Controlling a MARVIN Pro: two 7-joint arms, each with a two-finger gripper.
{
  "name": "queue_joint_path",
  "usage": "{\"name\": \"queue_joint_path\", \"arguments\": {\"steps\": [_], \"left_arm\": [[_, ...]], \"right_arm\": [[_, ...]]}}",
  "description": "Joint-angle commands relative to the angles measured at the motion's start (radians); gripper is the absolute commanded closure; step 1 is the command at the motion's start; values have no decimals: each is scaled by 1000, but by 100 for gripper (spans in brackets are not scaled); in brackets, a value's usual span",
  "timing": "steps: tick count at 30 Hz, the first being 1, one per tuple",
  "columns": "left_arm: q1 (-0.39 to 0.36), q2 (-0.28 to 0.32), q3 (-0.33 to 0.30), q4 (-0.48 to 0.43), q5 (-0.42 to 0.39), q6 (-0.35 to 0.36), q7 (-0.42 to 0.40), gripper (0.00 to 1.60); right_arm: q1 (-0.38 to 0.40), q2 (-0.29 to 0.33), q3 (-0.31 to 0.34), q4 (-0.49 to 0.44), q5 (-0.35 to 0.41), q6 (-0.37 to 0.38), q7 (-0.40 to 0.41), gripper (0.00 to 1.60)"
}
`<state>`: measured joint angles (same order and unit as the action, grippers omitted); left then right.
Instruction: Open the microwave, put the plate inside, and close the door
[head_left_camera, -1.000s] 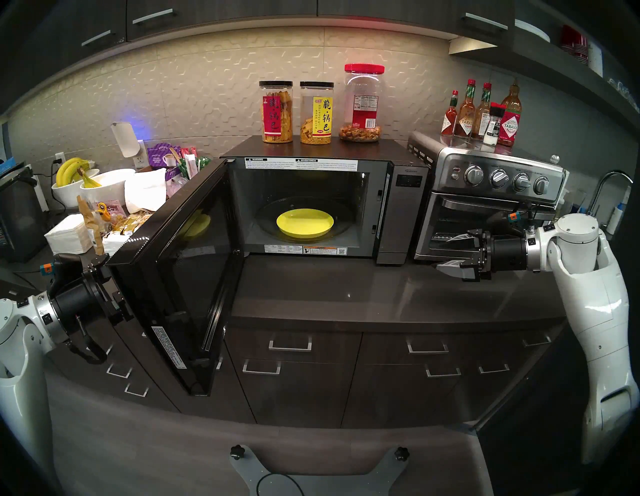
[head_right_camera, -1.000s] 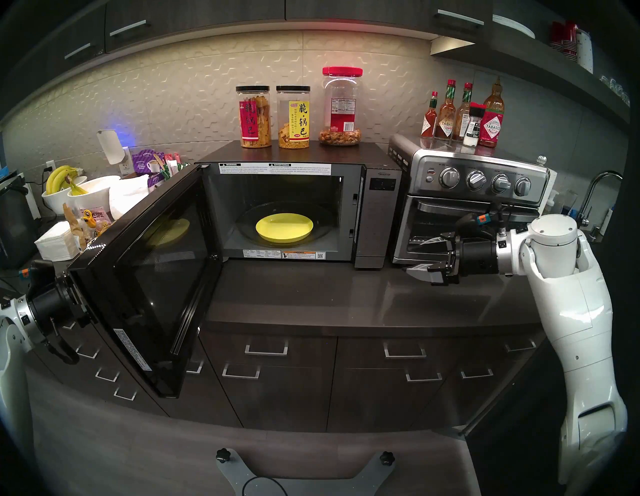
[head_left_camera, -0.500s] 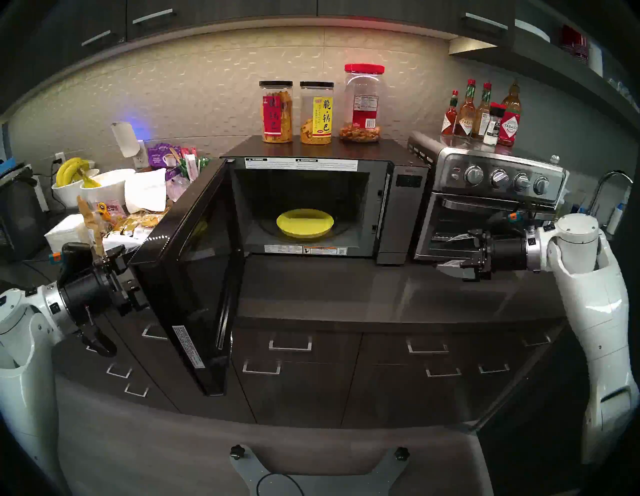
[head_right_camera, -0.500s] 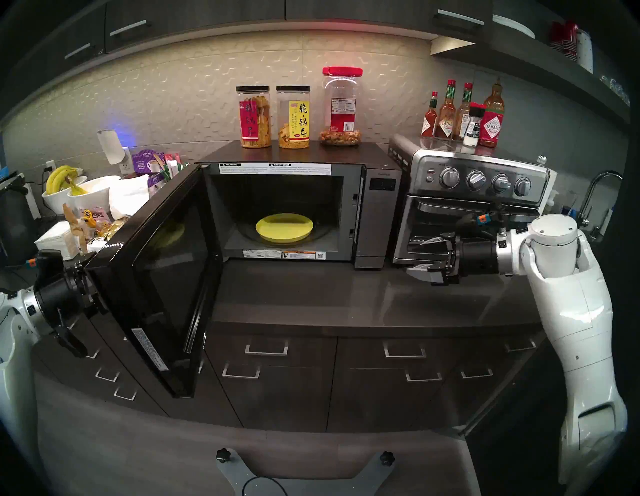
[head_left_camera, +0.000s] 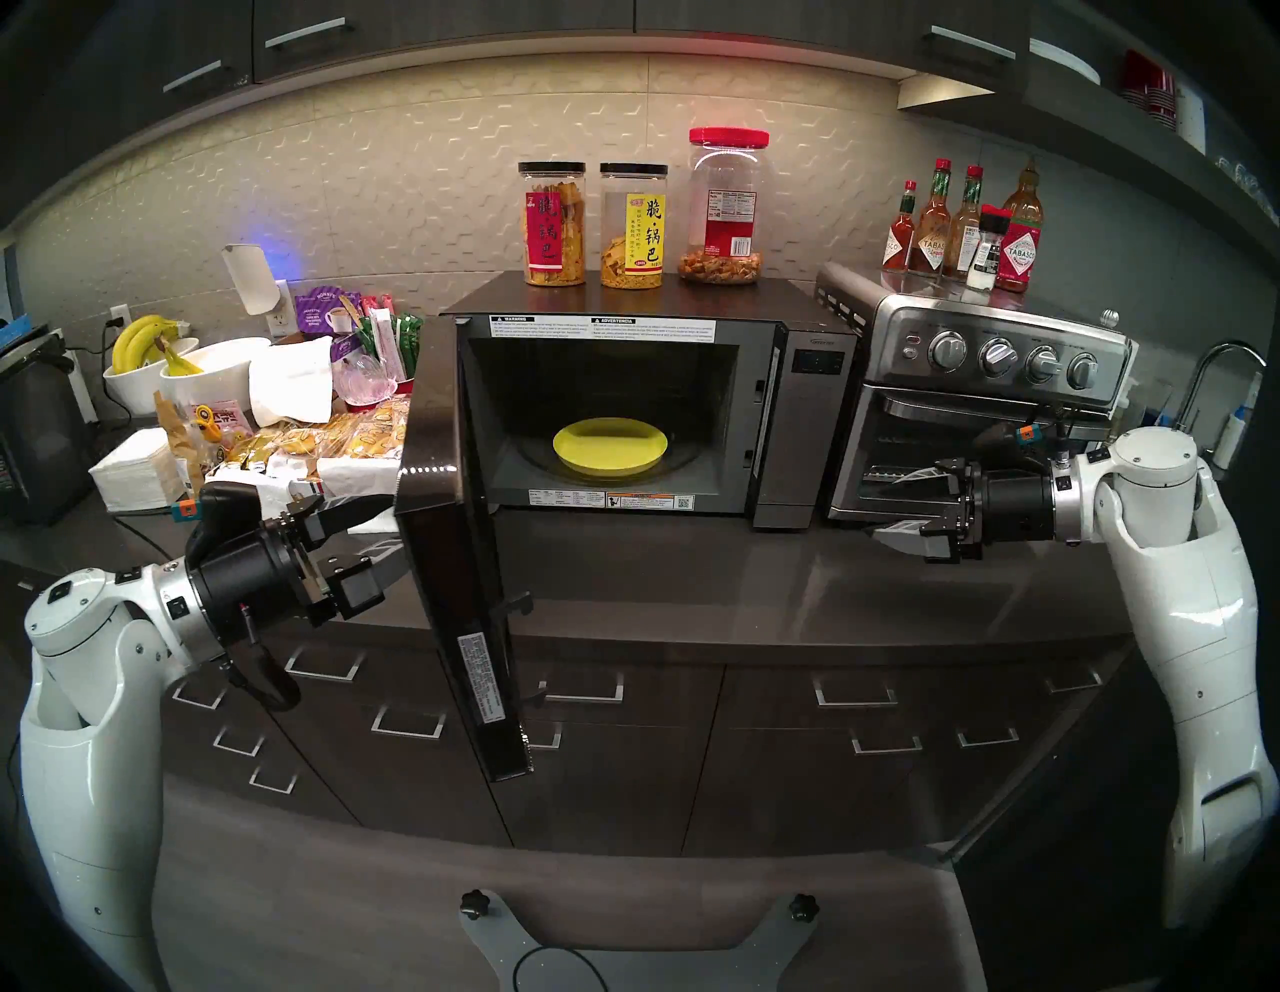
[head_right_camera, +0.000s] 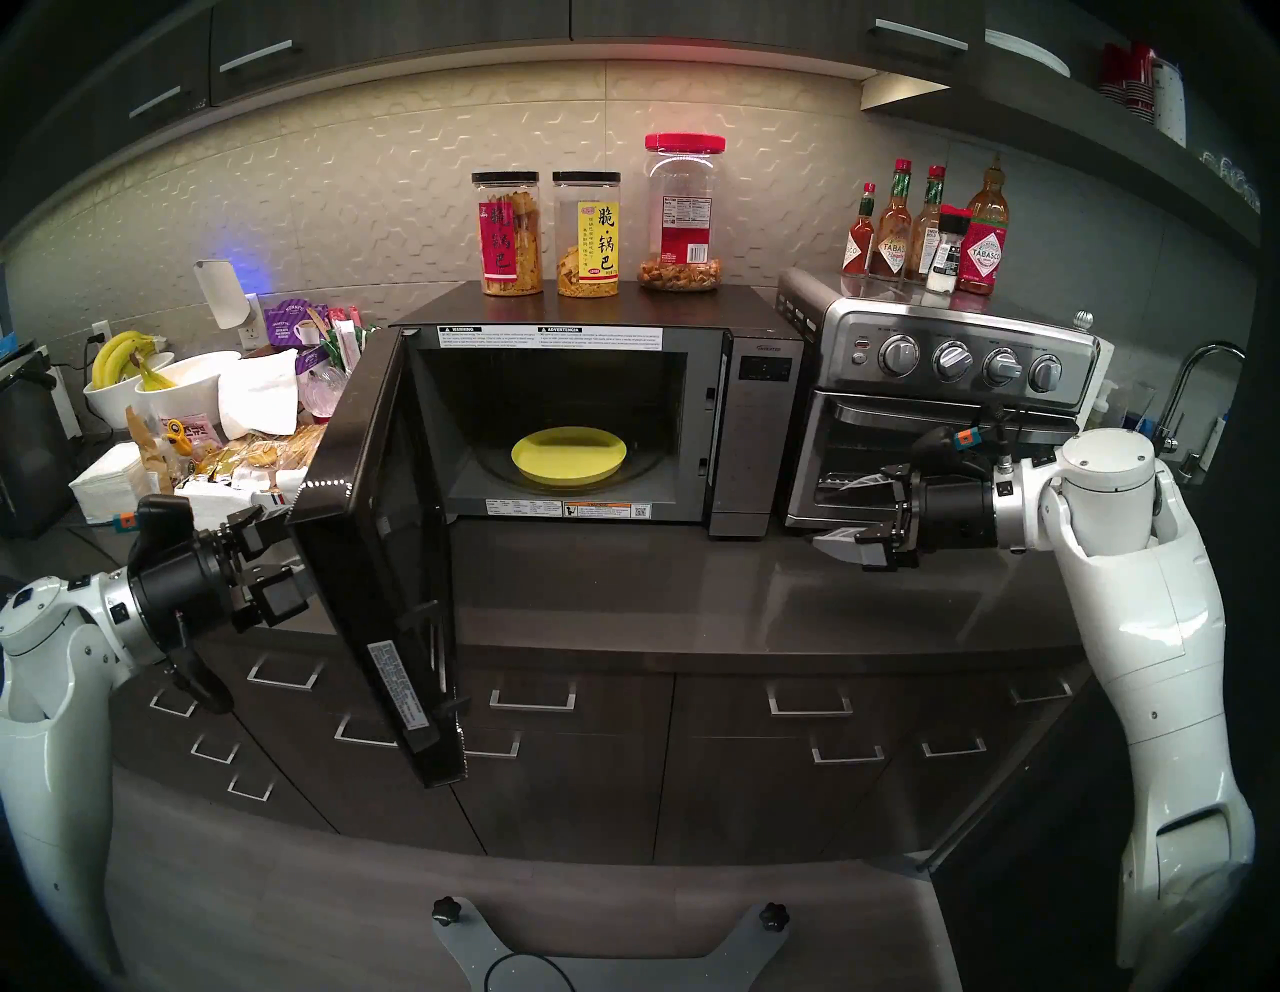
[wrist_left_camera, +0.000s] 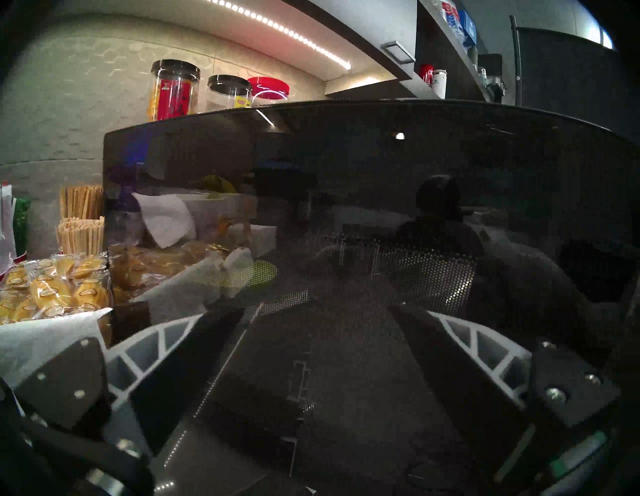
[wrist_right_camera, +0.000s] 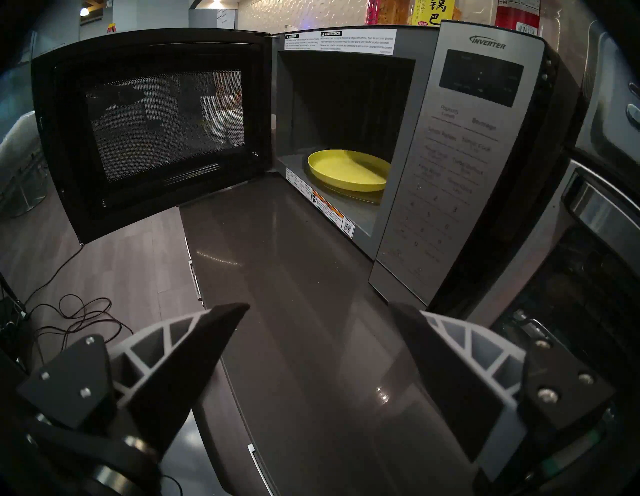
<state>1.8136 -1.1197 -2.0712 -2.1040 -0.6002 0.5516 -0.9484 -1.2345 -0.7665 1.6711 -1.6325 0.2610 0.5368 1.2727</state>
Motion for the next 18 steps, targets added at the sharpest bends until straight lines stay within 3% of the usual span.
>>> {"name": "queue_joint_path", "arguments": {"steps": [1, 10, 18], "left_arm": [[-82, -13, 74, -29, 17, 28, 77, 0], [-187, -22, 185, -64, 67, 120, 225, 0], [-271, -7, 303, -55, 106, 158, 342, 0]], "right_arm": [[12, 2, 9, -5, 6, 3, 1, 0], [12, 2, 9, -5, 5, 2, 1, 0], [12, 2, 9, -5, 5, 2, 1, 0]]}}
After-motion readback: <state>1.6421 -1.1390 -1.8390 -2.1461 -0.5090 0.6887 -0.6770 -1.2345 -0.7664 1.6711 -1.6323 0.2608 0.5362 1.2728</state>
